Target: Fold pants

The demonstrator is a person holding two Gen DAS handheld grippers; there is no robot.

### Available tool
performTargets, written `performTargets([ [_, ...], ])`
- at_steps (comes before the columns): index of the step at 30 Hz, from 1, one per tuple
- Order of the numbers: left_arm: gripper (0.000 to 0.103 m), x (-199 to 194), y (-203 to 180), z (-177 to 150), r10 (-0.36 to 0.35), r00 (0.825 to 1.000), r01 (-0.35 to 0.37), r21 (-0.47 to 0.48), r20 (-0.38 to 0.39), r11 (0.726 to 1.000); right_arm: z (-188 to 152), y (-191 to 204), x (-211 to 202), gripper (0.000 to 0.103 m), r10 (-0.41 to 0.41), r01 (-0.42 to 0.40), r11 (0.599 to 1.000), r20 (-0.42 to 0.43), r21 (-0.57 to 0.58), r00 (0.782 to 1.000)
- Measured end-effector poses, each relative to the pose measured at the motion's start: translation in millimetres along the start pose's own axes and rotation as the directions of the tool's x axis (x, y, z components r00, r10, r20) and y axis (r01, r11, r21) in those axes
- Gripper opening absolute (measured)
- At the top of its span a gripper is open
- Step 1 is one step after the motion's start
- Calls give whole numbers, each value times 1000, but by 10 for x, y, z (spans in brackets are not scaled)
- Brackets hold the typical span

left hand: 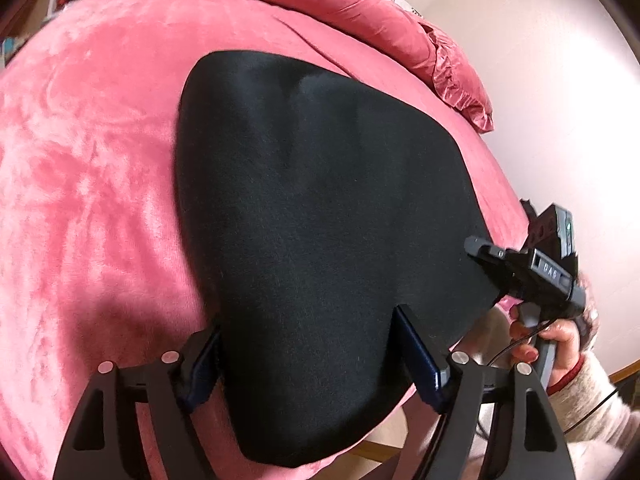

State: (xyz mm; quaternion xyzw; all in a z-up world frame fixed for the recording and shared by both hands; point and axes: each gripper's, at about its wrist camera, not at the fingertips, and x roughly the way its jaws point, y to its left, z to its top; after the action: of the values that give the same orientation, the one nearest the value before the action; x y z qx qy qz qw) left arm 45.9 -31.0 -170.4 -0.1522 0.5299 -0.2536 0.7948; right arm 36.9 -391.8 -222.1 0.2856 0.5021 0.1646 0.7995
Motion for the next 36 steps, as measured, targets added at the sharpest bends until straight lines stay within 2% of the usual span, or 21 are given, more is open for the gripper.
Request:
performTargets([
  [2, 80, 59, 22, 0, -7, 1000, 7, 20, 4, 1000, 1, 11, 1, 78, 0, 0, 1000, 1, -11, 1000],
  [3, 78, 68, 25, -12, -1, 1000, 1, 27, 9, 1000, -11, 21, -19, 72, -2, 3, 1000, 5, -22, 1000],
  [5, 64, 16, -34, -38, 19, 999, -20, 52, 32, 998, -26, 96, -51, 60, -13, 14, 998, 21, -57, 1000],
  [9, 46, -203, -231, -67, 82, 992, -97, 163, 95, 982, -83, 343, -139, 53, -62, 72, 986, 69, -149, 996],
  [11, 39, -297, -259, -56, 80, 991, -98, 174, 109, 980, -102, 470, -173, 51, -77, 93, 977, 90, -191, 993],
  [18, 35, -692, -153, -61, 134, 971, -167, 166, 196, 972, -97, 902, -143, 47, 5, 26, 962, 113, -272, 994],
  [21, 35, -886, -35, -35, 171, 952, -216, 159, 255, 963, -12, 1109, -27, 47, 43, -1, 950, 128, -312, 991],
  [23, 35, -988, 29, 52, 208, 932, -263, 159, 297, 952, 63, 1253, 101, 47, 54, -5, 940, 136, -340, 989],
  [27, 35, -1114, 172, 353, 257, 900, -323, 143, 352, 936, 313, 1451, 366, 47, 86, -33, 938, 141, -345, 986],
  [30, 35, -1151, 305, 634, 277, 883, -349, 135, 379, 927, 558, 1610, 558, 47, 98, -40, 934, 146, -355, 984],
  [36, 36, -915, 476, 1256, 313, 852, -407, 157, 419, 900, 1071, 1787, 869, 48, 91, -9, 931, 208, -366, 974],
])
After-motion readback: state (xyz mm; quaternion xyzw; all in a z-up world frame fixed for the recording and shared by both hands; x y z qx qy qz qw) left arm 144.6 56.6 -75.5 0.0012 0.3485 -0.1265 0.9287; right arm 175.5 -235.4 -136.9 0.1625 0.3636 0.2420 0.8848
